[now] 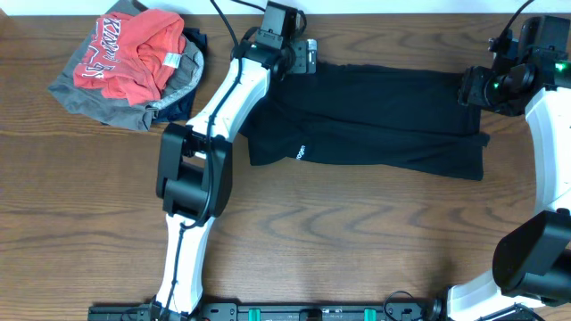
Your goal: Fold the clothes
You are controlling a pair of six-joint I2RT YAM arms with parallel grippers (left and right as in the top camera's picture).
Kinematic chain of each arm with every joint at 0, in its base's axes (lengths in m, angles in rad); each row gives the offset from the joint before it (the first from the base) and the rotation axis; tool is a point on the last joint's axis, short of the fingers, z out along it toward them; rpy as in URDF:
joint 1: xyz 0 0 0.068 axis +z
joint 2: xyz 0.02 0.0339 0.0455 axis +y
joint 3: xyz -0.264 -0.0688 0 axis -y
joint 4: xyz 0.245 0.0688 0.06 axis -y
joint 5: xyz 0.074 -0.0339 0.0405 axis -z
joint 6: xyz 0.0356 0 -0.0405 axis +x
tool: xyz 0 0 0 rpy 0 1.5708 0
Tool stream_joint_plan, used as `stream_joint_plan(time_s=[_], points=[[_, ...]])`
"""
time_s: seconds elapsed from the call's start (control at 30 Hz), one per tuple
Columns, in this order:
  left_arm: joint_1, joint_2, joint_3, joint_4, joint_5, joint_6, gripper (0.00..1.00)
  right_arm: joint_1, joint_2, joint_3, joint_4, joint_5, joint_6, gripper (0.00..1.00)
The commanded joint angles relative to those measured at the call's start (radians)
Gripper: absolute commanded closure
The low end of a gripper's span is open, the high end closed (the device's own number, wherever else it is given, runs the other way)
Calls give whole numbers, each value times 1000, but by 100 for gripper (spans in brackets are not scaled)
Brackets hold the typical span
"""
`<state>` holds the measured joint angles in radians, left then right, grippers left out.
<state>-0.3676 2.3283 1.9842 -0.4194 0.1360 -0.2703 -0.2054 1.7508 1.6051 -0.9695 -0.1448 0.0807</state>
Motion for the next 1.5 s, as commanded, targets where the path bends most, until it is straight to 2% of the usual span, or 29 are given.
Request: stream_joint_plan(time_s=[0.0,0.2,0.53,0.73,0.93,1.07,1.27,1.4,1.47], points=[[3,62,19,23,10,-69,14,10,-11,14,-3,21,12,38],[2,94,19,52,-5,-110,24,10,-11,14,-3,43,13,39],[-2,145,19,98,-66,-156,34,10,-11,13,-2,43,13,39],[-4,156,19,126,-79,-158,36,10,-11,13,0,43,13,40],[-4,167,18,143,-85,-158,44,10,-11,13,1,43,13,40],[-4,189,17,176,-85,-158,46,10,-11,13,7,44,12,39],[-4,201,17,182,-85,-157,58,10,-11,13,23,44,12,40],[-4,201,17,195,-85,-158,62,10,-11,13,24,44,12,40],[-4,201,17,199,-85,-158,69,10,-11,13,24,44,12,40]])
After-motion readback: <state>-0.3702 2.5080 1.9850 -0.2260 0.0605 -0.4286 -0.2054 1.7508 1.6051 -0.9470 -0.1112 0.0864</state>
